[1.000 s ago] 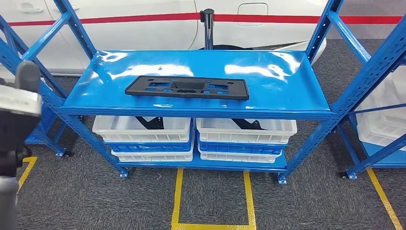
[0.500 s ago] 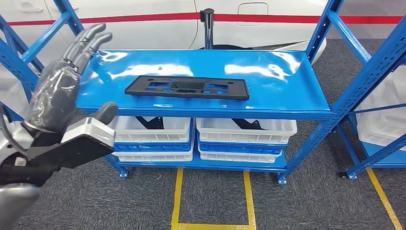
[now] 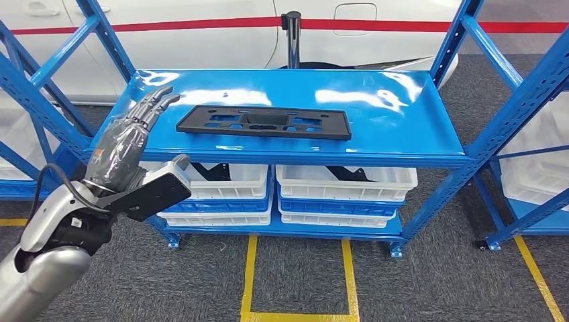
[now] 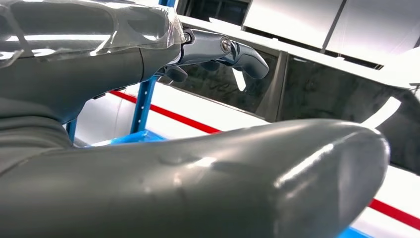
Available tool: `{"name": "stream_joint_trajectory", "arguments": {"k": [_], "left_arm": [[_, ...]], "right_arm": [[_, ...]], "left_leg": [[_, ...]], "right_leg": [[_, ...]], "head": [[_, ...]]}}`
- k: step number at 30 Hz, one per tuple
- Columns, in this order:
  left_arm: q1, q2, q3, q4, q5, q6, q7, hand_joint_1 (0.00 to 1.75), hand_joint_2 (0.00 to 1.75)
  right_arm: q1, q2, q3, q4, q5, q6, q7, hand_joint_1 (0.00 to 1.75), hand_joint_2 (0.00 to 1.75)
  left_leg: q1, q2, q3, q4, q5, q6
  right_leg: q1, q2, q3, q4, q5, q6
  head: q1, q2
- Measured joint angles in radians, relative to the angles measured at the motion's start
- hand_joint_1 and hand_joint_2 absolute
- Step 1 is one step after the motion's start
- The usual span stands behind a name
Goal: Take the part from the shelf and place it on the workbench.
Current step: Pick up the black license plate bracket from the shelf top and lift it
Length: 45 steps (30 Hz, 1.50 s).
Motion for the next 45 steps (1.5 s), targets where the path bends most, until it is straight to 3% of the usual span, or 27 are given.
{"name": "stream_joint_trajectory", "arguments": {"k": [2, 3, 6, 7, 8, 10, 11, 13, 15, 17, 19, 21, 22, 23, 24, 26, 27, 29, 31, 33, 36, 37, 38, 39, 41, 43, 45], "left_arm": [[0.0, 0.003, 0.0, 0.003, 0.0, 0.002, 0.0, 0.0, 0.0], [0.001, 0.004, -0.001, 0.005, 0.0, 0.002, 0.0, 0.0, 0.0], [0.008, 0.004, -0.006, 0.011, -0.003, 0.002, 0.0, 0.0, 0.0], [0.01, 0.003, -0.007, 0.013, -0.005, 0.001, 0.0, 0.0, 0.0], [0.01, 0.003, -0.009, 0.015, -0.007, 0.0, 0.0, 0.0, 0.0], [0.01, 0.004, -0.012, 0.018, -0.01, -0.001, 0.0, 0.0, 0.0], [0.009, 0.004, -0.012, 0.019, -0.011, -0.002, 0.0, 0.0, 0.0], [0.007, 0.004, -0.012, 0.02, -0.011, -0.003, 0.001, 0.0, 0.0], [0.006, 0.004, -0.013, 0.021, -0.011, -0.004, 0.002, 0.0, 0.0], [0.005, 0.004, -0.013, 0.023, -0.011, -0.004, 0.002, 0.0, 0.0], [0.005, 0.005, -0.013, 0.024, -0.011, -0.004, 0.002, 0.0, 0.0], [0.007, 0.005, -0.017, 0.027, -0.01, -0.005, 0.002, 0.0, 0.0], [0.008, 0.005, -0.019, 0.029, -0.01, -0.006, 0.002, 0.0, 0.0], [0.009, 0.005, -0.021, 0.03, -0.009, -0.006, 0.002, 0.0, 0.0], [0.009, 0.005, -0.022, 0.03, -0.008, -0.006, 0.002, 0.0, 0.0], [0.009, 0.006, -0.022, 0.031, -0.005, -0.007, 0.002, 0.0, 0.0], [0.008, 0.006, -0.022, 0.032, -0.004, -0.007, 0.002, 0.0, 0.0], [0.006, 0.008, -0.022, 0.033, -0.001, -0.008, 0.003, 0.0, 0.0], [0.005, 0.009, -0.022, 0.034, 0.002, -0.009, 0.002, 0.0, 0.0], [0.005, 0.009, -0.022, 0.035, 0.004, -0.009, 0.002, 0.0, 0.0], [0.009, 0.008, -0.026, 0.035, 0.007, -0.011, 0.002, 0.0, 0.0], [0.013, 0.008, -0.027, 0.035, 0.009, -0.012, 0.002, 0.0, 0.0], [0.016, 0.008, -0.028, 0.035, 0.012, -0.013, 0.002, 0.0, 0.0], [0.019, 0.008, -0.028, 0.036, 0.014, -0.014, 0.002, 0.0, 0.0], [0.022, 0.008, -0.028, 0.036, 0.018, -0.016, 0.002, 0.0, 0.0], [0.023, 0.008, -0.028, 0.037, 0.022, -0.019, 0.002, 0.0, 0.0], [0.026, 0.008, -0.028, 0.037, 0.024, -0.021, 0.001, 0.0, 0.0]], "right_arm": [[-0.002, -0.001, 0.0, 0.0, 0.0, 0.0, -0.001, 0.0, 0.0], [-0.002, -0.001, 0.0, 0.0, 0.0, 0.0, -0.001, 0.0, 0.0], [0.0, -0.001, 0.001, 0.0, 0.0, 0.001, -0.001, 0.0, 0.0], [0.002, -0.001, 0.001, 0.0, 0.0, 0.001, -0.001, 0.0, 0.0], [0.003, -0.001, 0.001, 0.0, 0.0, 0.001, -0.002, 0.0, 0.0], [0.005, -0.001, 0.001, 0.0, 0.0, 0.001, -0.001, 0.0, 0.0], [0.004, 0.0, 0.001, 0.001, 0.0, 0.001, -0.001, 0.0, 0.0], [0.004, 0.002, 0.001, 0.003, 0.001, 0.0, 0.0, 0.0, 0.0], [0.003, 0.002, 0.002, 0.004, 0.001, 0.0, 0.001, 0.0, 0.0], [0.003, 0.001, 0.002, 0.004, 0.001, 0.0, 0.001, 0.0, 0.0], [0.005, 0.001, 0.002, 0.004, 0.001, 0.0, 0.001, 0.0, 0.0], [0.005, 0.001, 0.002, 0.004, 0.001, 0.0, 0.0, 0.0, 0.0], [0.005, 0.001, 0.002, 0.004, 0.001, 0.0, 0.0, 0.0, 0.0], [0.005, 0.001, 0.002, 0.004, 0.001, 0.0, 0.0, 0.0, 0.0], [0.005, 0.001, 0.002, 0.004, 0.001, 0.0, 0.0, 0.0, 0.0], [0.005, 0.004, 0.002, 0.005, 0.001, 0.0, 0.0, 0.0, 0.0], [0.004, 0.006, 0.002, 0.006, 0.001, 0.0, 0.0, 0.0, 0.0], [0.002, 0.007, 0.002, 0.008, 0.001, -0.001, 0.0, 0.0, 0.0], [0.002, 0.004, 0.002, 0.008, 0.001, 0.0, 0.0, 0.0, 0.0], [0.002, 0.005, 0.003, 0.008, 0.001, 0.007, 0.0, 0.0, 0.0], [0.002, 0.004, 0.004, 0.008, 0.001, 0.024, 0.0, 0.0, 0.0], [0.002, 0.004, 0.004, 0.008, 0.001, 0.026, 0.0, 0.0, 0.0], [0.003, 0.003, 0.004, 0.008, 0.0, 0.026, -0.001, 0.0, 0.0], [0.004, 0.002, 0.004, 0.008, 0.0, 0.026, -0.001, 0.0, 0.0], [0.006, 0.0, 0.004, 0.009, 0.0, 0.026, -0.001, 0.0, 0.0], [0.005, 0.0, 0.004, 0.009, -0.002, 0.027, -0.001, 0.0, 0.0], [0.004, 0.0, 0.004, 0.009, -0.004, 0.028, -0.001, 0.0, 0.0]], "left_leg": [[0.007, 0.002, 0.012, -0.02, 0.006, 0.007], [0.011, 0.003, 0.017, -0.027, 0.008, 0.01], [0.014, 0.004, 0.02, -0.028, 0.004, 0.009], [0.017, 0.003, 0.022, -0.027, 0.001, 0.005], [0.022, 0.002, 0.025, -0.025, -0.004, -0.001], [0.033, 0.001, 0.032, -0.012, -0.021, -0.02], [0.035, 0.001, 0.032, -0.001, -0.032, -0.031], [0.034, 0.001, 0.028, 0.014, -0.047, -0.047], [0.036, 0.001, 0.03, 0.014, -0.053, -0.051], [0.039, 0.001, 0.018, 0.048, -0.07, -0.053], [0.036, 0.002, -0.048, 0.171, -0.114, -0.052], [0.027, 0.002, -0.144, 0.321, -0.151, -0.044], [0.021, 0.001, -0.178, 0.357, -0.146, -0.036], [0.014, 0.001, -0.193, 0.354, -0.121, -0.025], [0.004, 0.001, -0.187, 0.309, -0.078, -0.01], [-0.017, 0.0, -0.144, 0.173, 0.01, 0.027], [-0.026, 0.0, -0.122, 0.116, 0.034, 0.042], [-0.036, 0.003, -0.098, 0.065, 0.032, 0.055], [-0.034, 0.003, -0.08, 0.039, 0.027, 0.051], [-0.023, 0.003, -0.056, 0.026, 0.023, 0.05], [-0.014, 0.003, -0.039, 0.022, 0.012, 0.046], [-0.01, 0.002, -0.035, 0.022, 0.007, 0.042], [-0.005, 0.0, -0.029, 0.022, 0.001, 0.035], [0.001, -0.001, -0.021, 0.023, -0.006, 0.027], [0.011, -0.003, -0.003, 0.028, -0.023, 0.007], [0.012, -0.002, 0.003, 0.036, -0.04, -0.011], [0.011, -0.002, 0.006, 0.043, -0.049, -0.025]], "right_leg": [[0.002, -0.002, -0.013, 0.031, -0.019, 0.008], [0.001, -0.002, -0.037, 0.081, -0.043, 0.012], [-0.013, -0.003, -0.161, 0.292, -0.115, 0.026], [-0.019, -0.003, -0.184, 0.317, -0.109, 0.032], [-0.026, -0.003, -0.186, 0.3, -0.082, 0.039], [-0.04, -0.004, -0.14, 0.174, 0.001, 0.059], [-0.044, -0.003, -0.115, 0.111, 0.027, 0.063], [-0.046, 0.0, -0.095, 0.059, 0.032, 0.053], [-0.042, 0.002, -0.098, 0.065, 0.02, 0.029], [-0.039, 0.003, -0.092, 0.067, 0.012, 0.015], [-0.034, 0.004, -0.082, 0.067, 0.005, 0.003], [-0.025, 0.006, -0.073, 0.067, -0.005, -0.007], [-0.019, 0.008, -0.066, 0.067, -0.01, -0.01], [-0.013, 0.01, -0.056, 0.067, -0.017, -0.013], [-0.006, 0.012, -0.045, 0.066, -0.025, -0.016], [0.004, 0.014, -0.022, 0.063, -0.04, -0.018], [0.004, 0.015, -0.016, 0.061, -0.046, -0.018], [0.002, 0.014, -0.012, 0.058, -0.048, -0.013], [0.0, 0.01, -0.008, 0.067, -0.048, -0.008], [0.002, 0.007, -0.031, 0.123, -0.07, 0.0], [-0.007, 0.006, -0.152, 0.306, -0.135, 0.019], [-0.012, 0.006, -0.188, 0.345, -0.14, 0.025], [-0.017, 0.005, -0.204, 0.346, -0.124, 0.032], [-0.023, 0.004, -0.2, 0.31, -0.088, 0.04], [-0.036, 0.002, -0.155, 0.17, 0.003, 0.059], [-0.042, 0.001, -0.124, 0.083, 0.029, 0.055], [-0.04, 0.002, -0.12, 0.076, 0.019, 0.03]], "head": [[0.001, 0.0], [0.003, 0.0], [0.006, 0.0], [0.006, 0.0], [0.006, 0.0], [0.007, 0.0], [0.009, 0.0], [0.01, 0.0], [0.007, 0.0], [0.003, 0.0], [0.0, 0.0], [-0.003, 0.0], [-0.004, 0.0], [-0.004, 0.0], [-0.004, 0.0], [-0.002, 0.0], [-0.001, 0.0], [0.0, 0.0], [-0.002, 0.0], [-0.001, 0.0], [0.002, 0.0], [0.002, 0.0], [0.002, 0.0], [0.002, 0.0], [0.002, 0.0], [0.004, 0.0], [0.003, 0.0]]}}
